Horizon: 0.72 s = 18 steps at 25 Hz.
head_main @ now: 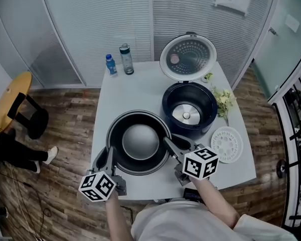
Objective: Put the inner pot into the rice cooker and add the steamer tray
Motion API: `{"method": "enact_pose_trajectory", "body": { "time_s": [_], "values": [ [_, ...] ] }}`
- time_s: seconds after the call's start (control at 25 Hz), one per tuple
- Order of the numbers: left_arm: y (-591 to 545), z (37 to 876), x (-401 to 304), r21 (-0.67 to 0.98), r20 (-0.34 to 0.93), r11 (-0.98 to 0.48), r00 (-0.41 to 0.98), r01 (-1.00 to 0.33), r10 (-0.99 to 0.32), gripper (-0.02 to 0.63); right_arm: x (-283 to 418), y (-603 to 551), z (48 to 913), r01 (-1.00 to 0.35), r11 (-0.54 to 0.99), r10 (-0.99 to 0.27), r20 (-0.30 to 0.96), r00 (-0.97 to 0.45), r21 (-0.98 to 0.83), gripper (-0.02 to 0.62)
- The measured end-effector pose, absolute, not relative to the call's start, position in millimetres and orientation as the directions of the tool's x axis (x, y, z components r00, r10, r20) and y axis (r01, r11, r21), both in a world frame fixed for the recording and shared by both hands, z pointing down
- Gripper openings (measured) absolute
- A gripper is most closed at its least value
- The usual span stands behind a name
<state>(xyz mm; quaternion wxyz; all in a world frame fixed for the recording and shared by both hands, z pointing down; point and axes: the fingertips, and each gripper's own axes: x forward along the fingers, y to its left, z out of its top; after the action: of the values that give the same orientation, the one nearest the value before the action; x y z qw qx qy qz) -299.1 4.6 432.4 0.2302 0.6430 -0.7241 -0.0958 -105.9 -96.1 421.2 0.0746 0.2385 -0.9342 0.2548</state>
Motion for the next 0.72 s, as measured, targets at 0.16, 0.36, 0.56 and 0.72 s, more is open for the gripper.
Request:
{"method": "enact_pose_trajectory", "body": {
  "time_s": [0.16, 0.36, 0.56, 0.72],
  "values": [
    [-3.9, 419.3, -294.0, 0.433, 0.192, 0.127, -0.047, -0.892, -0.980, 0.074, -99.4, -102.2, 406.3, -0.484, 0.752, -0.427, 0.229, -0.875, -0.447, 0.083],
    [-14.2, 406.0, -288.5, 0.432, 0.164, 0.099, -0.030, -0.896, -0.986, 0.074, -91.5, -108.5, 394.6, -0.486, 0.749, -0.444, 0.203, -0.873, -0.451, 0.081],
    [-22.3, 392.8, -281.9, 0.433, 0.143, 0.066, -0.004, -0.899, -0.990, 0.074, -82.6, -111.3, 379.6, -0.492, 0.746, -0.466, 0.176, -0.867, -0.449, 0.081],
    [-30.1, 383.8, -274.2, 0.431, 0.130, 0.037, 0.022, -0.901, -0.991, 0.074, -72.7, -114.5, 371.6, -0.505, 0.738, -0.489, 0.161, -0.857, -0.448, 0.081]
  ]
}}
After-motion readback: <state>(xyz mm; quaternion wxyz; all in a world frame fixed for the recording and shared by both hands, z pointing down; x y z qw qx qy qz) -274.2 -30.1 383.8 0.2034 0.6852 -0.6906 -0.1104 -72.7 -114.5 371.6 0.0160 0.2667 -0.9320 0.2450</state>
